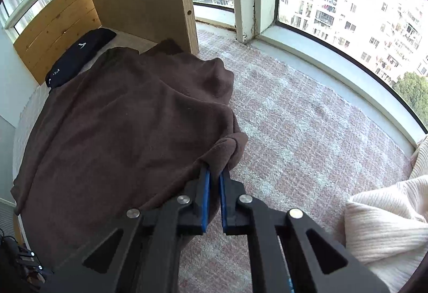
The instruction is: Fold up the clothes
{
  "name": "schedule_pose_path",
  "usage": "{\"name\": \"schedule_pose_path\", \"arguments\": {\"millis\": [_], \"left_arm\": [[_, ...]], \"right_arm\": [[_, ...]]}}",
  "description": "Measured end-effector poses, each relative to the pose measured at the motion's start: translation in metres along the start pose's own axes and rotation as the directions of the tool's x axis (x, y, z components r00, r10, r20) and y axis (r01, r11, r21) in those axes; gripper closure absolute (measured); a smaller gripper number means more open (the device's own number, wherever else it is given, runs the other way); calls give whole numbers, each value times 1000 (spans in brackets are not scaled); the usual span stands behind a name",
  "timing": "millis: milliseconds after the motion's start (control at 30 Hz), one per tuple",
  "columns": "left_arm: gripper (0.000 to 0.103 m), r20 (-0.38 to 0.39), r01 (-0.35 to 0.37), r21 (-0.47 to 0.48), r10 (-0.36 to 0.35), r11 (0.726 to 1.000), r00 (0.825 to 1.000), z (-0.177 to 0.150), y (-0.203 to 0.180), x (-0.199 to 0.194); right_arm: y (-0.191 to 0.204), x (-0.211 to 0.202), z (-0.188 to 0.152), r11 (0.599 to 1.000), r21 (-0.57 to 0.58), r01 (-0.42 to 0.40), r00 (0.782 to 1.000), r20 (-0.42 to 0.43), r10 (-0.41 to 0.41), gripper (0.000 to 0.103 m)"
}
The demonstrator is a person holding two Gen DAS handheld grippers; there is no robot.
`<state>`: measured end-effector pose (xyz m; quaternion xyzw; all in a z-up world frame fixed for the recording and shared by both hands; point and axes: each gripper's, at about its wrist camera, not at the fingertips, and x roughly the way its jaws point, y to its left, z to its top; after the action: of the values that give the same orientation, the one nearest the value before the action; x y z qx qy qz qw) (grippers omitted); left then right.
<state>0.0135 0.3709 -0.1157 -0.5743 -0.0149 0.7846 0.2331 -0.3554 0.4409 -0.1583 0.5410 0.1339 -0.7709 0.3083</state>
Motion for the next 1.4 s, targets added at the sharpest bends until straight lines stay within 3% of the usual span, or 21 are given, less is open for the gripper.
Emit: {"name": "schedule_pose_path", "arguments": {"millis": [100,133,267,367,567,700,833,1033,1267,1400], "left_arm": [[73,12,2,-12,-2,1000,1000,-1,2,0],[73,12,5,-21,-5,1000,1000,-2,3,-1],[73,24,7,-68,-5,998,1000,-7,12,-11],[73,63,-17,-86,22,996,998,-19,12,-31],[73,90,-22,-6,22,1000,996,-56,-27,-54],[73,45,-20,44,18,999,999,-79,-55,-50],[71,32,29,37,-30,999,999,-100,-86,-42],[71,73,-125,59,121,990,990,-102,-109,-23],[63,53,-181,130,176,975,983,-104,-120,5],[62,68,-159,99,153,982,986,-108,-115,8]], "right_arm": [[2,-5,0,1000,-1,23,1000,17,-23,94],[3,-10,-1,1000,4,31,999,29,-31,88],[-5,-47,-17,995,62,75,995,66,-79,80],[-1,-65,-45,998,62,4,999,38,-6,68],[10,-69,-101,992,82,-97,995,-30,100,68],[8,-89,-123,983,127,-130,992,17,129,68],[9,-99,-129,985,122,-119,993,41,115,68],[25,-72,-130,990,88,-107,994,-12,108,67],[35,-40,-126,996,57,-66,995,-71,70,67],[31,-37,-126,993,68,-92,993,-65,97,62]]}}
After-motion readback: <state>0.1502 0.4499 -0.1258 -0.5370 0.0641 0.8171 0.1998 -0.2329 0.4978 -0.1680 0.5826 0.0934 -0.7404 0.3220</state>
